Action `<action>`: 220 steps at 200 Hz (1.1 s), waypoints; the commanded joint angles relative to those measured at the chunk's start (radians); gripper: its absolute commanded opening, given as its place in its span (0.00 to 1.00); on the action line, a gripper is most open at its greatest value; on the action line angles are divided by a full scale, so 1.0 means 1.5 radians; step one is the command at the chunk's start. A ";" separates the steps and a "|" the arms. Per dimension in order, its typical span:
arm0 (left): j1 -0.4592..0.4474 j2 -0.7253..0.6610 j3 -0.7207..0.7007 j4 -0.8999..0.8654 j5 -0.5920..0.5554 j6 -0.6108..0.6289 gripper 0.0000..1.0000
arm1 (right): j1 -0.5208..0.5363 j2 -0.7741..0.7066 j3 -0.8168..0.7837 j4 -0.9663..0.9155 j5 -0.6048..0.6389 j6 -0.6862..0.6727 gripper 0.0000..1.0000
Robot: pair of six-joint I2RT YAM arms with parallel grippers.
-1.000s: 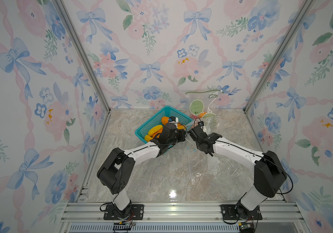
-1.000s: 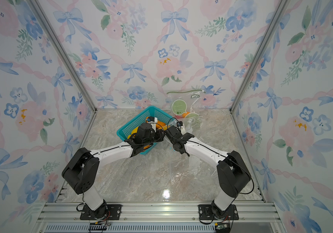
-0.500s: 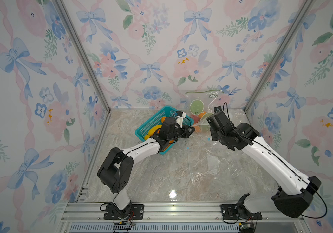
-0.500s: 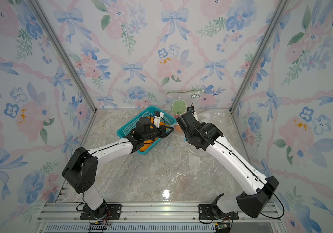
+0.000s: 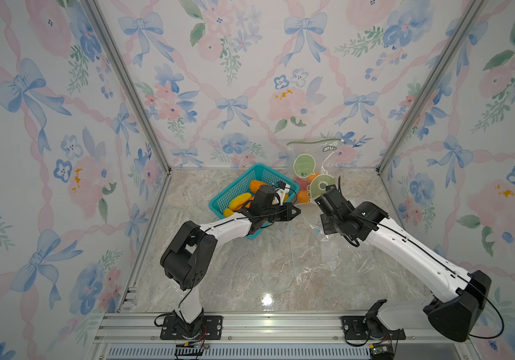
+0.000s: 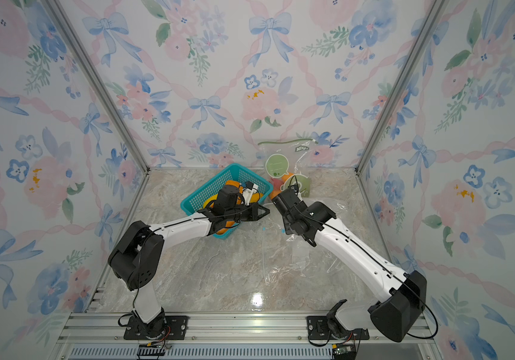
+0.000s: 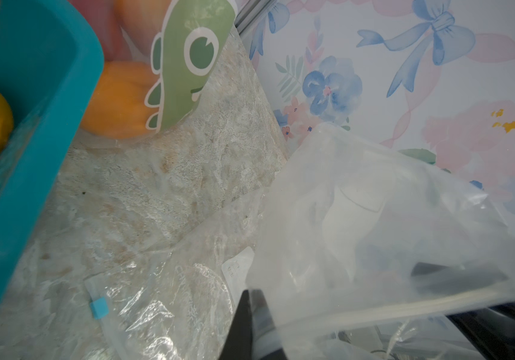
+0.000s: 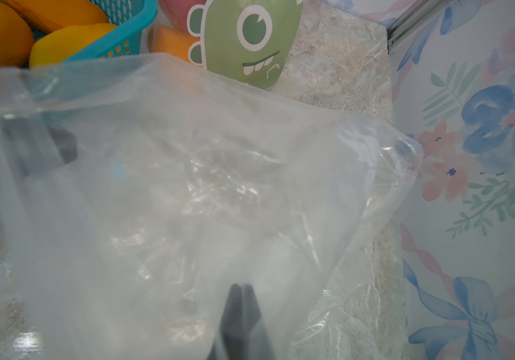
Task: Place the mango in a zip-top bag and seal the zipper
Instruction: Open the zipper food storage bag, then pick up the mango from the basket.
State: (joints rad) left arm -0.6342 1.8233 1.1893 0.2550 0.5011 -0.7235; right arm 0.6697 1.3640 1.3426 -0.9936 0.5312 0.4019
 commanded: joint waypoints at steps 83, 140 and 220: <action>0.023 -0.147 -0.064 -0.048 -0.333 0.081 0.91 | -0.035 0.152 0.096 0.021 -0.033 0.057 0.00; 0.059 -0.135 -0.034 -0.173 -0.516 0.266 0.98 | -0.044 0.180 0.125 0.004 -0.061 0.060 0.00; 0.114 0.066 0.187 -0.366 -0.465 0.463 0.75 | -0.049 0.170 0.108 0.013 -0.077 0.072 0.00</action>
State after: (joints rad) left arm -0.4706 1.8423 1.3899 -0.1761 -0.2119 -0.1429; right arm 0.6075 1.6226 1.5066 -0.9573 0.4252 0.4911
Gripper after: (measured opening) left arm 0.760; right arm 0.048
